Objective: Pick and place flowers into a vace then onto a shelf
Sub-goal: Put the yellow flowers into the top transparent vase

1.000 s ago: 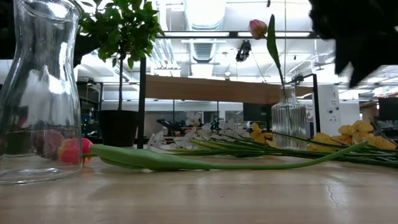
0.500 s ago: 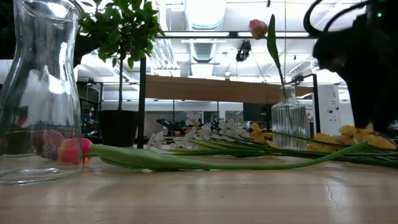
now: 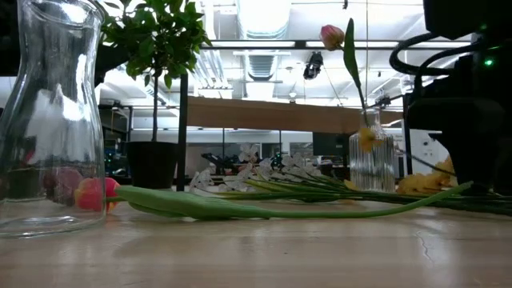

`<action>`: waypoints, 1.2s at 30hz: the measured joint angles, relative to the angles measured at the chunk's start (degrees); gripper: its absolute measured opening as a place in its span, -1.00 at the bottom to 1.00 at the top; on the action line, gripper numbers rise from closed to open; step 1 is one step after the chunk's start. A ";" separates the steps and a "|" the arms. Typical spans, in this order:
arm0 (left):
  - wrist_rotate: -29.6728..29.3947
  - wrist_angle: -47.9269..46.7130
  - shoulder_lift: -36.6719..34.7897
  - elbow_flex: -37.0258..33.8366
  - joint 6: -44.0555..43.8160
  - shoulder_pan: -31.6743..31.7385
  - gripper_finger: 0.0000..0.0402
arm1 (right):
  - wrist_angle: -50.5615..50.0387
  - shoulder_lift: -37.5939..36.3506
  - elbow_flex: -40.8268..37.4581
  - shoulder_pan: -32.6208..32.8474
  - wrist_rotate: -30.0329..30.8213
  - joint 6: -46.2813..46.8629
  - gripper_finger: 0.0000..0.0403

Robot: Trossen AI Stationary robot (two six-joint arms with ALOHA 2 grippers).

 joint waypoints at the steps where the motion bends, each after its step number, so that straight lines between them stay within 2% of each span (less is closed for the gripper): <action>1: -0.01 0.00 0.00 0.00 0.00 0.00 -1.00 | 0.02 -0.05 0.00 0.00 -0.01 0.00 0.12; 7: -0.01 -0.02 0.00 0.00 0.00 0.00 -1.00 | -0.22 -1.76 -0.33 -0.04 -0.82 -0.09 -0.11; 16: 0.01 -0.17 0.00 0.00 0.00 0.00 -1.00 | -0.91 -2.38 -0.39 -0.02 -4.26 -1.29 -0.75; 19: -0.01 -0.17 0.01 0.00 0.00 -0.01 -1.00 | -1.31 -2.58 -0.39 -0.04 -7.39 -3.45 -0.91; 22: -0.01 -0.20 0.00 0.00 0.00 0.01 -1.00 | -1.70 -3.48 -0.39 0.07 -8.80 -4.72 -0.93; 26: 0.00 -0.20 0.00 0.00 0.00 0.00 -1.00 | -1.66 -6.22 -0.27 0.09 -7.39 -7.28 -0.93; 36: 0.00 -0.20 0.02 0.00 0.00 -0.01 -1.00 | -0.84 -15.55 2.79 0.74 8.18 -21.89 -0.94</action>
